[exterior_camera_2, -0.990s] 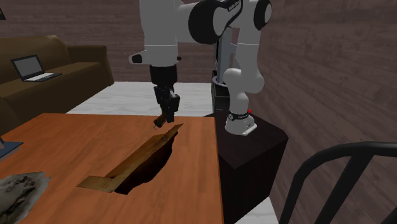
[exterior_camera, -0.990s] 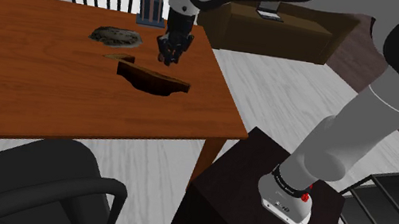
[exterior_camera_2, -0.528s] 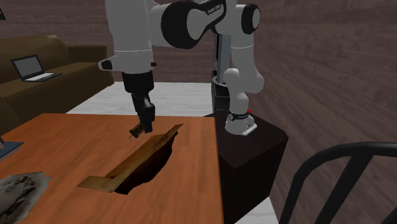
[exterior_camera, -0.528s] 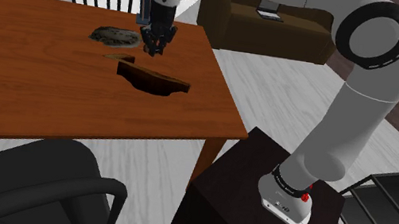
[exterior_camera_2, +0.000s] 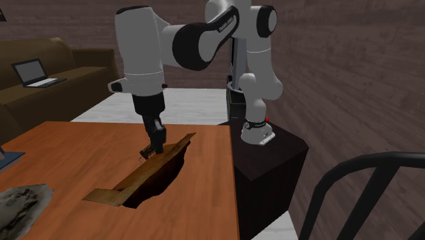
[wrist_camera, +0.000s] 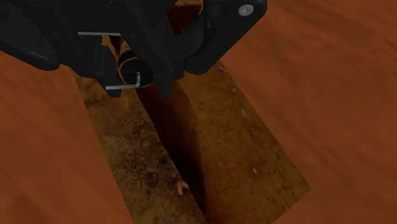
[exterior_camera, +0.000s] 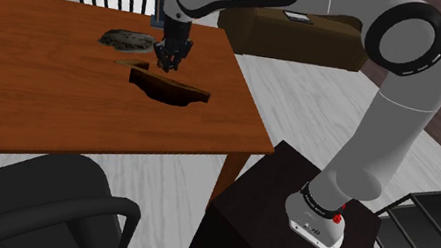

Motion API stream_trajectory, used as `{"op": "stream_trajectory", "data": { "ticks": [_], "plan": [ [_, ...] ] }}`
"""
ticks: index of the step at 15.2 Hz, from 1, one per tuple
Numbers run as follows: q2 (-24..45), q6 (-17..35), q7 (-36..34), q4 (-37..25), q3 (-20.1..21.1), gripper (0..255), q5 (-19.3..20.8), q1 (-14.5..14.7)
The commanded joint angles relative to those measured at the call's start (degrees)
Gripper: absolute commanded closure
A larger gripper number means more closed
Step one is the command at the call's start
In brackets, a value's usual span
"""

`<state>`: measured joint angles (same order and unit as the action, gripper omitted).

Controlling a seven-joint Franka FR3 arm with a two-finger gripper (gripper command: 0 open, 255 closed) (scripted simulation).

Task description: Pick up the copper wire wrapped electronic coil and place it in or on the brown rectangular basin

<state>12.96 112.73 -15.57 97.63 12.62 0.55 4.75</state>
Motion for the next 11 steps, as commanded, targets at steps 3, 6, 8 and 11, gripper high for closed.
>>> {"op": "stream_trajectory", "data": {
  "ticks": [3, 6, 8, 11],
  "plan": [
    [0.7, 3.2, -0.2, 2.5, 0.0, 255, 0.2, 0.1],
    [0.7, 3.2, -0.2, 2.5, 0.0, 255, 0.2, 0.1],
    [0.7, 3.2, -0.2, 2.5, 0.0, 255, 0.2, 0.1],
    [0.7, 3.2, -0.2, 2.5, 0.0, 0, 0.2, 0.1]
  ]
}}
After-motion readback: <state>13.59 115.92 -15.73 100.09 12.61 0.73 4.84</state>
